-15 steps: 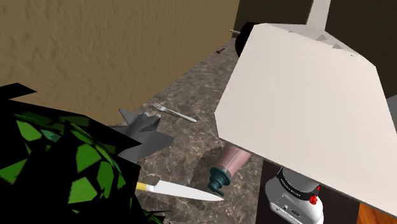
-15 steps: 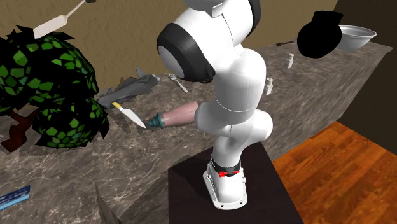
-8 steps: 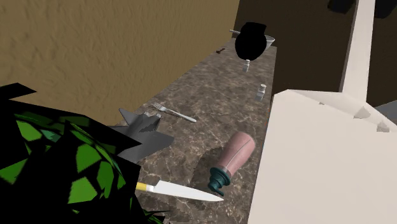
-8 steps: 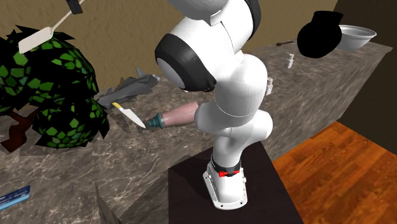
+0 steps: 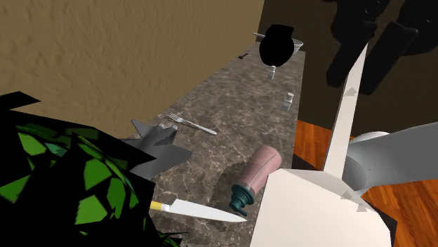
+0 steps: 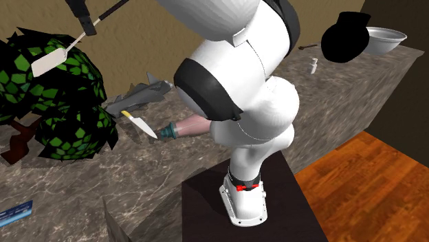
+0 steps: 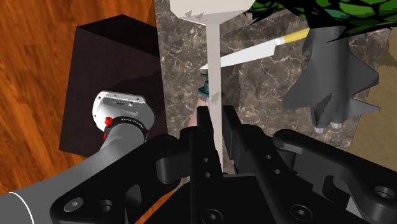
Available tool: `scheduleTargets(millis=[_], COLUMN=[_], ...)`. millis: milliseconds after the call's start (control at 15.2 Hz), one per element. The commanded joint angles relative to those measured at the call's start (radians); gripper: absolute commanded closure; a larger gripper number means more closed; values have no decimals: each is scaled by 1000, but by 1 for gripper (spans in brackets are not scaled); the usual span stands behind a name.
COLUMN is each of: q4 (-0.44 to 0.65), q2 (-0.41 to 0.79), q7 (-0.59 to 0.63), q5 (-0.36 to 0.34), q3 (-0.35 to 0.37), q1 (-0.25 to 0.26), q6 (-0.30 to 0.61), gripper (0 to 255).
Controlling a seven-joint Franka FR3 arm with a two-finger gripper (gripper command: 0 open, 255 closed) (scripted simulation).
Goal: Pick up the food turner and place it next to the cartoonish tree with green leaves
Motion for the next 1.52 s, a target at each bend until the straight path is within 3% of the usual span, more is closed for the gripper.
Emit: scheduleTargets(millis=[0, 660, 1452], q4=[-71, -310, -542], q2=[-38, -160, -273], q7=[-21, -78, -121], q5=[7, 36, 79], q3=[-27, -66, -60], q1=[27, 95, 149], q6=[30, 144, 266], gripper=[255, 255, 255])
